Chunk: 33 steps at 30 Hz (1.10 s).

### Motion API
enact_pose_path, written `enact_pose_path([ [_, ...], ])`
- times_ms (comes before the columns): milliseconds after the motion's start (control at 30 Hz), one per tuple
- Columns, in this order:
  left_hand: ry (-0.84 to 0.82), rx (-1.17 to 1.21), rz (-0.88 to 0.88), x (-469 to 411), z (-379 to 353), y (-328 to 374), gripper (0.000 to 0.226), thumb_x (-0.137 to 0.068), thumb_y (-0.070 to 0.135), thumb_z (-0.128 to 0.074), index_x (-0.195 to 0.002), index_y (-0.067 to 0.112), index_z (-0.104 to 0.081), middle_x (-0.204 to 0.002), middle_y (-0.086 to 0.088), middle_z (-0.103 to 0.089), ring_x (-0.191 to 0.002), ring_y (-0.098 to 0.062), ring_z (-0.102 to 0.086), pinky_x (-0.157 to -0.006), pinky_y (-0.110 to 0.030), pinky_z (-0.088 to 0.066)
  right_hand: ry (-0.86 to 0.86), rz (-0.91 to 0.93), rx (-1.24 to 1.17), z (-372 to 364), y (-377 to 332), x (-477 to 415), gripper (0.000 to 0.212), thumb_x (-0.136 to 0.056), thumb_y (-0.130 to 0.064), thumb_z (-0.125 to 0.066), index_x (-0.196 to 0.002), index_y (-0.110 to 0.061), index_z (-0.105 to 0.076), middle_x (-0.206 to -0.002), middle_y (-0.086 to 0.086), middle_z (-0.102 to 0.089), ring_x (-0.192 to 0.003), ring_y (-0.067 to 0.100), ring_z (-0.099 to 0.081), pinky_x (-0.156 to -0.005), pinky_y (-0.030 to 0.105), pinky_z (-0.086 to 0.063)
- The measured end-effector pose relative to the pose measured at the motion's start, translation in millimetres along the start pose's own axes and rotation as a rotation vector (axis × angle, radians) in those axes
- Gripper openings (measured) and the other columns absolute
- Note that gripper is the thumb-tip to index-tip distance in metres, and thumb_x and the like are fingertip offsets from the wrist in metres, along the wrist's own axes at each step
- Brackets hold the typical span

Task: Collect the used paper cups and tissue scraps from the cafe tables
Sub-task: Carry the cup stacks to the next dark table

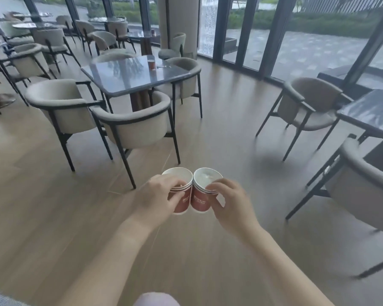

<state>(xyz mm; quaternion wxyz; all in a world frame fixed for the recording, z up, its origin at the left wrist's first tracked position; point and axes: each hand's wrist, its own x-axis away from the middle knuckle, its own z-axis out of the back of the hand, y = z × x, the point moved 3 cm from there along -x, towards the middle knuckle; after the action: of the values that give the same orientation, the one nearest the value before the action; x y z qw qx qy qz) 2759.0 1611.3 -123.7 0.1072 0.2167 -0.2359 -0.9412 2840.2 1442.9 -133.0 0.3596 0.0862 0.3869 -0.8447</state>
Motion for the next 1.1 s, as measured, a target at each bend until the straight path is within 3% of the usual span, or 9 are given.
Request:
enact_pose_path([
  [200, -0.034, 0.03, 0.034, -89.1, -62.3, -37.3, 0.02, -0.073, 0.019, -0.073, -0.09, 0.028, -0.068, -0.089, 0.009, -0.07, -0.082, -0.019, -0.062, -0.071, -0.028, -0.046, -0.051, -0.035, 0.024, -35.7, 73.8, -83.0, 0.015, -0.079, -0.004, -0.068, -0.091, -0.013, -0.069, -0.097, -0.001, -0.065, -0.092, 0.023, -0.056, -0.075, 0.024, -0.041],
  [500, -0.157, 0.053, 0.033, -309.4, -135.9, -91.8, 0.018, -0.074, 0.017, -0.072, -0.091, 0.026, -0.069, -0.092, 0.008, -0.07, -0.088, -0.02, -0.062, -0.071, -0.026, -0.042, -0.05, -0.095, 0.036, -73.4, 184.6, -277.1, 0.013, -0.084, -0.011, -0.061, -0.094, -0.016, -0.067, -0.1, -0.004, -0.065, -0.095, 0.024, -0.053, -0.072, 0.033, -0.046],
  [733, -0.238, 0.048, 0.023, -442.9, -181.0, -123.7, 0.019, -0.078, 0.023, -0.068, -0.096, 0.031, -0.067, -0.098, 0.014, -0.068, -0.096, -0.013, -0.059, -0.076, -0.027, -0.046, -0.04, -0.09, 0.069, -90.8, 254.7, -391.7, 0.017, -0.079, -0.008, -0.068, -0.091, -0.02, -0.067, -0.095, -0.006, -0.065, -0.092, 0.023, -0.056, -0.066, 0.035, -0.05],
  [867, -0.286, 0.011, 0.028, -513.6, -221.9, -149.8, 0.021, -0.08, 0.028, -0.065, -0.101, 0.033, -0.065, -0.104, 0.017, -0.066, -0.101, -0.009, -0.057, -0.076, -0.021, -0.04, -0.073, -0.104, 0.096, -108.9, 304.9, -451.5, 0.021, -0.075, -0.006, -0.072, -0.09, -0.019, -0.069, -0.093, -0.004, -0.066, -0.09, 0.024, -0.059, -0.059, 0.037, -0.052],
  [1100, -0.321, 0.009, 0.025, -685.2, -294.0, -184.6, 0.02, -0.08, 0.024, -0.064, -0.099, 0.027, -0.066, -0.102, 0.012, -0.067, -0.098, -0.013, -0.058, -0.078, -0.026, -0.045, -0.119, -0.102, 0.079, -136.4, 414.3, -607.9, 0.019, -0.077, -0.008, -0.07, -0.092, -0.019, -0.07, -0.096, -0.003, -0.067, -0.094, 0.025, -0.058, -0.06, 0.042, -0.053],
])
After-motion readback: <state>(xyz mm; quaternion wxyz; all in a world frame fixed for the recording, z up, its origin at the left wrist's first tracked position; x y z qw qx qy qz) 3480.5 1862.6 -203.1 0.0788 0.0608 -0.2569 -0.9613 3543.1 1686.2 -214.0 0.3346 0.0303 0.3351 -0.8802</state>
